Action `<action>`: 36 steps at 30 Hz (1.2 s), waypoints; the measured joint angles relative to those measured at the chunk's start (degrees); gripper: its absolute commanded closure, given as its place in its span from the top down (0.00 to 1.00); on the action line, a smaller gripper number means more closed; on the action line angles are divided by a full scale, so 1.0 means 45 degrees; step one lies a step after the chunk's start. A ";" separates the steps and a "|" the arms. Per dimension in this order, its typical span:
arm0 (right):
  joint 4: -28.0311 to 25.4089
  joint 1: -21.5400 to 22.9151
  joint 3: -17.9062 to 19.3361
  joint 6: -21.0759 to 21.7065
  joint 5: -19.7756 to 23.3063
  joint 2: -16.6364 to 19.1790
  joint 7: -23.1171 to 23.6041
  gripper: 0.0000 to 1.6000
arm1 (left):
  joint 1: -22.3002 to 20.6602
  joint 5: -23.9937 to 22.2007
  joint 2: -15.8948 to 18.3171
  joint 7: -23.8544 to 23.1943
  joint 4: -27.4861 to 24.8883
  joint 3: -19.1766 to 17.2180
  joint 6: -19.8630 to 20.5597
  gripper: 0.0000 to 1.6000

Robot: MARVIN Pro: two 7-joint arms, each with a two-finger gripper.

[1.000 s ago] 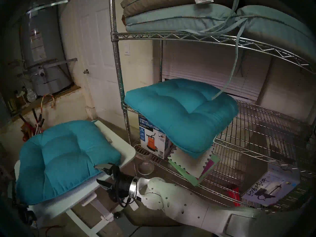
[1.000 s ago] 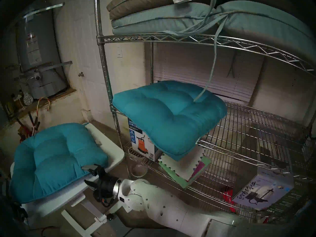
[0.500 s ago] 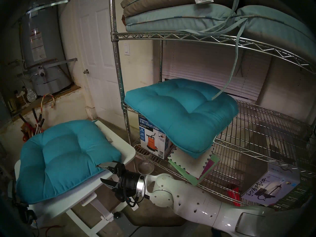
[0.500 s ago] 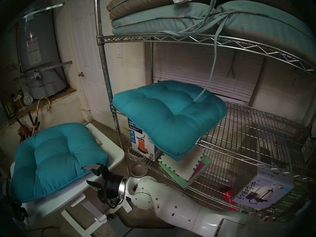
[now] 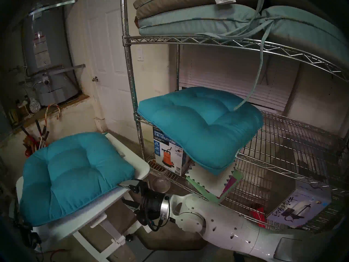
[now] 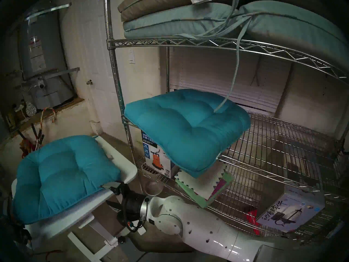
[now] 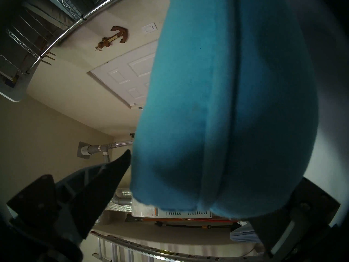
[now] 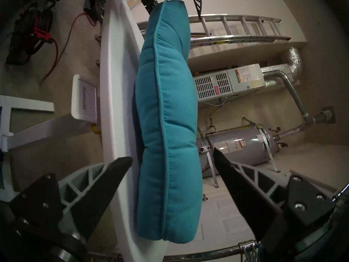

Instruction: Take cushion off the shelf

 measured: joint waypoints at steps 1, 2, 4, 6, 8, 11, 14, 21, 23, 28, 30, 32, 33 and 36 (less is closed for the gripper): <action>-0.0046 -0.0037 0.0010 0.0039 0.0011 0.0039 0.0031 1.00 | 0.0045 -0.0009 -0.0055 -0.0180 -0.0099 -0.0029 -0.0015 1.00; -0.0093 -0.0080 0.0023 0.0079 0.0023 0.0082 0.0064 1.00 | 0.0101 -0.0021 -0.0124 -0.0382 -0.0218 -0.0063 -0.0035 1.00; -0.0189 -0.0182 0.0042 0.0169 0.0044 0.0175 0.0121 1.00 | 0.0264 -0.0047 -0.0316 -0.0859 -0.0552 -0.0156 -0.0106 1.00; -0.0255 -0.0261 0.0052 0.0232 0.0053 0.0238 0.0130 1.00 | 0.0407 -0.0062 -0.0481 -0.1206 -0.0829 -0.0229 -0.0167 1.00; -0.0316 -0.0348 0.0060 0.0298 0.0062 0.0294 0.0122 1.00 | 0.0584 -0.0074 -0.0687 -0.1593 -0.1158 -0.0313 -0.0251 1.00; -0.0378 -0.0453 0.0068 0.0378 0.0064 0.0330 0.0088 1.00 | 0.0857 -0.0064 -0.0991 -0.2072 -0.1657 -0.0440 -0.0359 1.00; -0.0433 -0.0542 0.0071 0.0447 0.0064 0.0332 0.0059 1.00 | 0.1121 -0.0016 -0.1297 -0.2454 -0.2119 -0.0541 -0.0437 1.00; -0.0553 -0.0714 0.0077 0.0590 0.0040 0.0338 -0.0043 1.00 | 0.1733 0.0367 -0.2119 -0.3145 -0.3131 -0.0654 -0.0571 1.00; -0.0586 -0.0763 0.0077 0.0628 0.0021 0.0346 -0.0077 1.00 | 0.1891 0.0509 -0.2345 -0.3245 -0.3347 -0.0685 -0.0628 1.00; -0.0684 -0.0890 0.0074 0.0722 -0.0164 0.0385 -0.0159 1.00 | 0.2229 0.0826 -0.2797 -0.3282 -0.3737 -0.0778 -0.0776 1.00; -0.0729 -0.0947 0.0070 0.0760 -0.0266 0.0408 -0.0186 1.00 | 0.2344 0.0943 -0.2953 -0.3227 -0.3851 -0.0822 -0.0836 1.00; -0.0764 -0.0996 0.0070 0.0795 -0.0345 0.0427 -0.0208 1.00 | 0.2436 0.1023 -0.3081 -0.3168 -0.3952 -0.0866 -0.0905 1.00; -0.0793 -0.1026 0.0070 0.0815 -0.0387 0.0441 -0.0218 1.00 | 0.2492 0.1057 -0.3157 -0.3128 -0.4018 -0.0902 -0.0952 1.00; -0.0871 -0.1098 0.0070 0.0862 -0.0485 0.0477 -0.0236 1.00 | 0.2625 0.1107 -0.3327 -0.3020 -0.4151 -0.0989 -0.1082 1.00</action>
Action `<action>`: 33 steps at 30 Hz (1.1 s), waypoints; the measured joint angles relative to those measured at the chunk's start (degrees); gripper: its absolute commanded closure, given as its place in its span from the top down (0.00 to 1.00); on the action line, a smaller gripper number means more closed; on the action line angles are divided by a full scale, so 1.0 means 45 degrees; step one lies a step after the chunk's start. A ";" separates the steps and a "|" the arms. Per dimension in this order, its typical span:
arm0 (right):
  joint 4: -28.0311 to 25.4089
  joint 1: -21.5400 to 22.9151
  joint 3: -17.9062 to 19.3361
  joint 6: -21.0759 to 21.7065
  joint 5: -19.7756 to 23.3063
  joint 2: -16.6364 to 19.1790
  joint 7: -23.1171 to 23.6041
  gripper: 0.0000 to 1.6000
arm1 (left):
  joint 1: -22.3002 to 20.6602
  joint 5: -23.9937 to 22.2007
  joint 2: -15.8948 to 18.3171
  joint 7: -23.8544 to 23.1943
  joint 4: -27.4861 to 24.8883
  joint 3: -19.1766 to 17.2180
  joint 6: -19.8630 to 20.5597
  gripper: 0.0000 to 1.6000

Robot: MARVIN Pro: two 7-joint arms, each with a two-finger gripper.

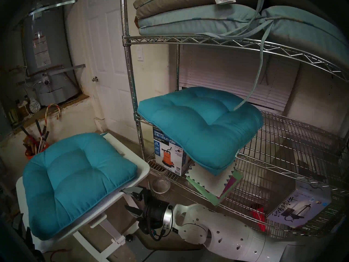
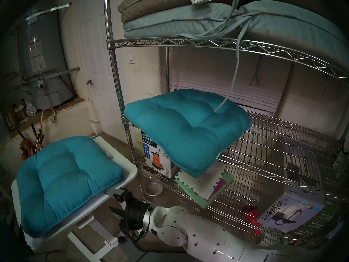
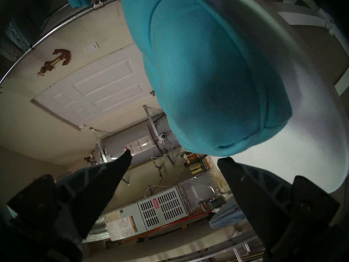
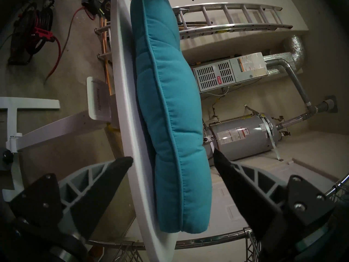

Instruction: Take cushion off the shelf

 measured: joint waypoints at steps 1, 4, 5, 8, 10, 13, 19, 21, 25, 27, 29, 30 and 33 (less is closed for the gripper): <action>-0.0037 -0.0032 0.0000 0.0023 -0.0042 0.0016 -0.0004 1.00 | 0.0058 0.0005 -0.0073 0.0060 -0.0048 -0.0034 -0.0062 1.00; -0.0108 -0.0095 0.0003 0.0067 -0.0115 0.0045 -0.0012 1.00 | 0.0177 0.0001 -0.0216 0.0202 -0.0134 -0.0104 -0.0196 1.00; -0.0145 -0.0127 0.0005 0.0090 -0.0151 0.0060 -0.0015 1.00 | 0.0236 -0.0011 -0.0284 0.0281 -0.0173 -0.0140 -0.0266 1.00; -0.0254 -0.0219 0.0009 0.0157 -0.0234 0.0109 -0.0026 1.00 | 0.0383 -0.0035 -0.0439 0.0496 -0.0269 -0.0232 -0.0452 1.00; -0.0377 -0.0309 0.0026 0.0221 -0.0289 0.0178 -0.0048 1.00 | 0.0500 -0.0052 -0.0559 0.0689 -0.0357 -0.0295 -0.0614 1.00; -0.0617 -0.0453 0.0102 0.0321 -0.0334 0.0353 -0.0095 1.00 | 0.0640 -0.0073 -0.0697 0.0950 -0.0524 -0.0362 -0.0826 1.00; -0.1171 -0.0763 0.0402 0.0515 -0.0266 0.0875 -0.0275 1.00 | 0.0854 -0.0065 -0.0869 0.1404 -0.1029 -0.0395 -0.1183 1.00; -0.1423 -0.0885 0.0553 0.0585 -0.0208 0.1107 -0.0357 1.00 | 0.0913 -0.0032 -0.0902 0.1554 -0.1276 -0.0374 -0.1287 1.00; -0.1862 -0.1121 0.0952 0.0711 -0.0044 0.1630 -0.0586 1.00 | 0.1008 0.0117 -0.0914 0.1817 -0.1793 -0.0185 -0.1450 1.00; -0.2070 -0.1251 0.1201 0.0772 0.0066 0.1919 -0.0720 1.00 | 0.1059 0.0265 -0.0914 0.1941 -0.2039 -0.0005 -0.1497 1.00; -0.2319 -0.1395 0.1487 0.0829 0.0206 0.2253 -0.0876 1.00 | 0.1112 0.0457 -0.0914 0.2071 -0.2280 0.0215 -0.1523 1.00; -0.2453 -0.1483 0.1657 0.0860 0.0288 0.2453 -0.0973 1.00 | 0.1146 0.0565 -0.0914 0.2143 -0.2410 0.0360 -0.1525 1.00; -0.2745 -0.1719 0.2075 0.0928 0.0509 0.2946 -0.1237 1.00 | 0.1245 0.0842 -0.0914 0.2311 -0.2736 0.0742 -0.1484 1.00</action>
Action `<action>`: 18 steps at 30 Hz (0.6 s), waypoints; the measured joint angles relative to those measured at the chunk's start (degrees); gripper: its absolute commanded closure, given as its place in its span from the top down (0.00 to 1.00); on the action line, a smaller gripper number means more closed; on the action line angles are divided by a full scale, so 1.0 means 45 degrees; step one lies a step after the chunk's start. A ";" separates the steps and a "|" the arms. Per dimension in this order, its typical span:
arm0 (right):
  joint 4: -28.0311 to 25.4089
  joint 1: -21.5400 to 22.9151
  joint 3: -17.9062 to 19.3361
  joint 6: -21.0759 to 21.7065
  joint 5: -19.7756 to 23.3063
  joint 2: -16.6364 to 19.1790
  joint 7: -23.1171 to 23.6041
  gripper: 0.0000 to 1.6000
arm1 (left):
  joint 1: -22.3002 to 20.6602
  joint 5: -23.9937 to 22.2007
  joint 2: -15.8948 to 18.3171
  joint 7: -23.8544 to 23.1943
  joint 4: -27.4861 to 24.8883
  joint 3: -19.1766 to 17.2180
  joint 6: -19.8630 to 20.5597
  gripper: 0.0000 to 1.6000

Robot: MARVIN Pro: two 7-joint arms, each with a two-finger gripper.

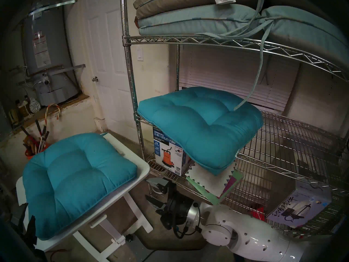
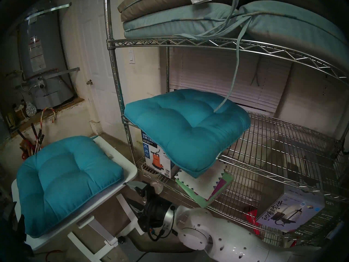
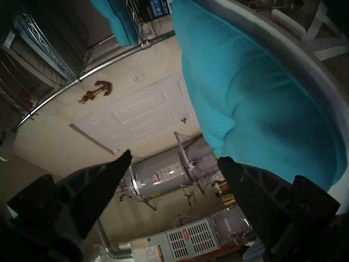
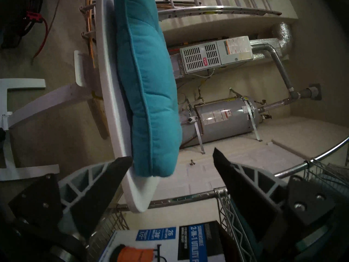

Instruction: Take cushion off the shelf

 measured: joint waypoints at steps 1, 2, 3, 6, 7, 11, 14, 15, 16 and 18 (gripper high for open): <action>-0.0073 -0.0080 0.0125 0.0021 0.0078 0.0150 -0.0088 1.00 | 0.0035 0.0086 0.0000 0.0047 -0.0100 0.0129 0.0037 1.00; -0.0132 -0.0145 0.0224 0.0040 0.0135 0.0266 -0.0157 1.00 | 0.0058 0.0156 0.0000 0.0083 -0.0174 0.0229 0.0067 1.00; -0.0228 -0.0250 0.0377 0.0070 0.0231 0.0449 -0.0267 1.00 | 0.0097 0.0266 0.0000 0.0135 -0.0291 0.0390 0.0125 1.00; -0.0488 -0.0550 0.0780 0.0149 0.0522 0.0925 -0.0577 1.00 | 0.0217 0.0586 0.0000 0.0249 -0.0582 0.0870 0.0307 1.00; -0.0580 -0.0665 0.0924 0.0174 0.0622 0.1108 -0.0685 1.00 | 0.0258 0.0711 0.0000 0.0284 -0.0680 0.1060 0.0383 1.00; -0.0836 -0.1007 0.1303 0.0240 0.0877 0.1635 -0.0996 1.00 | 0.0401 0.1078 0.0000 0.0374 -0.0942 0.1627 0.0641 1.00; -0.1106 -0.1314 0.1630 0.0301 0.1094 0.2092 -0.1248 1.00 | 0.0534 0.1427 0.0001 0.0432 -0.1155 0.2159 0.0910 1.00; -0.1225 -0.1423 0.1756 0.0324 0.1182 0.2264 -0.1334 1.00 | 0.0577 0.1566 0.0000 0.0450 -0.1231 0.2361 0.1013 1.00; -0.1404 -0.1578 0.1940 0.0360 0.1308 0.2517 -0.1449 1.00 | 0.0646 0.1757 0.0000 0.0468 -0.1336 0.2658 0.1172 1.00; -0.1550 -0.1697 0.2078 0.0390 0.1398 0.2710 -0.1534 1.00 | 0.0707 0.1911 0.0000 0.0476 -0.1416 0.2892 0.1310 1.00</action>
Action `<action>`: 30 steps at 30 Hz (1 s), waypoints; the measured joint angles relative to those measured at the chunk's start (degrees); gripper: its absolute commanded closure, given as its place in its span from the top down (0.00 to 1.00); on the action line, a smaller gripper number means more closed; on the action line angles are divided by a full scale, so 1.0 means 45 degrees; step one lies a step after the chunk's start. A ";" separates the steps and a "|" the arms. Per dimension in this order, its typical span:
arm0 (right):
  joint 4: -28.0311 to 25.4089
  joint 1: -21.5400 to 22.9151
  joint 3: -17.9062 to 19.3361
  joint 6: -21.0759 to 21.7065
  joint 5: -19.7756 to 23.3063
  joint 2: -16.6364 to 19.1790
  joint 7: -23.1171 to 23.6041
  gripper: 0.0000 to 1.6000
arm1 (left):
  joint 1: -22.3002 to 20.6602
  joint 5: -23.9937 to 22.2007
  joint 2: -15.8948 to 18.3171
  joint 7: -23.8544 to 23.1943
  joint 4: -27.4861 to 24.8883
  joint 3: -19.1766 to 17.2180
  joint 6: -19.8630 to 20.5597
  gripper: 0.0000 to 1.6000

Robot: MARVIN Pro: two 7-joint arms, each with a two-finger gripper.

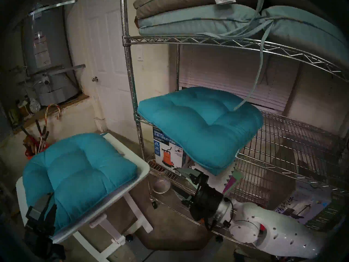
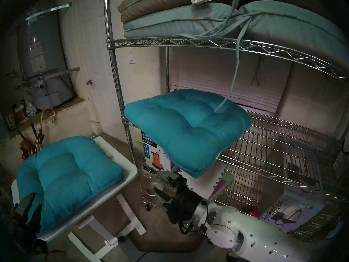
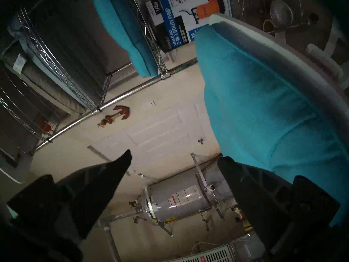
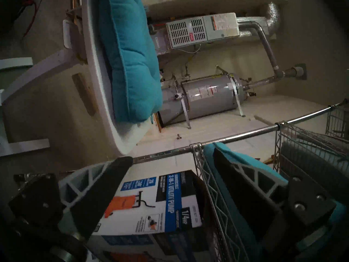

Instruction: Take cushion off the shelf

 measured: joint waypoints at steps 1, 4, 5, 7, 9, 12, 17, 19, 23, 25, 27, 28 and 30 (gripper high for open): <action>-0.0168 -0.0121 0.0152 0.0032 0.0093 0.0203 -0.0078 1.00 | 0.0059 0.0158 0.0000 0.0007 -0.0080 0.0251 0.0143 1.00; -0.0476 -0.0304 0.0407 0.0081 0.0245 0.0531 -0.0177 1.00 | 0.0145 0.0378 0.0000 0.0014 -0.0205 0.0627 0.0341 1.00; -0.0707 -0.0420 0.0575 0.0117 0.0345 0.0759 -0.0229 1.00 | 0.0202 0.0508 0.0000 0.0015 -0.0286 0.0855 0.0468 1.00; -0.1013 -0.0564 0.0776 0.0161 0.0461 0.1046 -0.0291 1.00 | 0.0275 0.0654 0.0000 0.0015 -0.0381 0.1125 0.0630 1.00; -0.1294 -0.0696 0.0956 0.0188 0.0568 0.1310 -0.0361 1.00 | 0.0335 0.0792 0.0000 0.0015 -0.0463 0.1350 0.0772 1.00; -0.1705 -0.0895 0.1165 0.0213 0.0695 0.1678 -0.0472 1.00 | 0.0412 0.0971 0.0000 0.0010 -0.0550 0.1648 0.0969 1.00; -0.2541 -0.1345 0.1338 0.0186 0.0783 0.2291 -0.0786 1.00 | 0.0519 0.1276 0.0000 -0.0023 -0.0631 0.2084 0.1268 1.00; -0.2891 -0.1584 0.1331 0.0168 0.0778 0.2519 -0.0920 1.00 | 0.0556 0.1378 0.0000 -0.0032 -0.0634 0.2230 0.1367 1.00; -0.3594 -0.2182 0.1218 0.0264 0.0601 0.3031 -0.1196 1.00 | 0.0642 0.1569 0.0001 -0.0040 -0.0643 0.2495 0.1556 1.00; -0.3980 -0.2533 0.1224 0.0476 0.0491 0.3353 -0.1407 1.00 | 0.0702 0.1663 0.0001 -0.0040 -0.0652 0.2633 0.1669 1.00; -0.4299 -0.2818 0.1330 0.0719 0.0417 0.3661 -0.1611 1.00 | 0.0762 0.1731 0.0001 -0.0039 -0.0661 0.2745 0.1772 1.00; -0.4407 -0.2907 0.1391 0.0823 0.0410 0.3765 -0.1677 1.00 | 0.0783 0.1754 0.0001 -0.0039 -0.0663 0.2782 0.1805 1.00; -0.4745 -0.3152 0.1645 0.1197 0.0428 0.4139 -0.1900 1.00 | 0.0862 0.1831 0.0001 -0.0028 -0.0673 0.2920 0.1920 1.00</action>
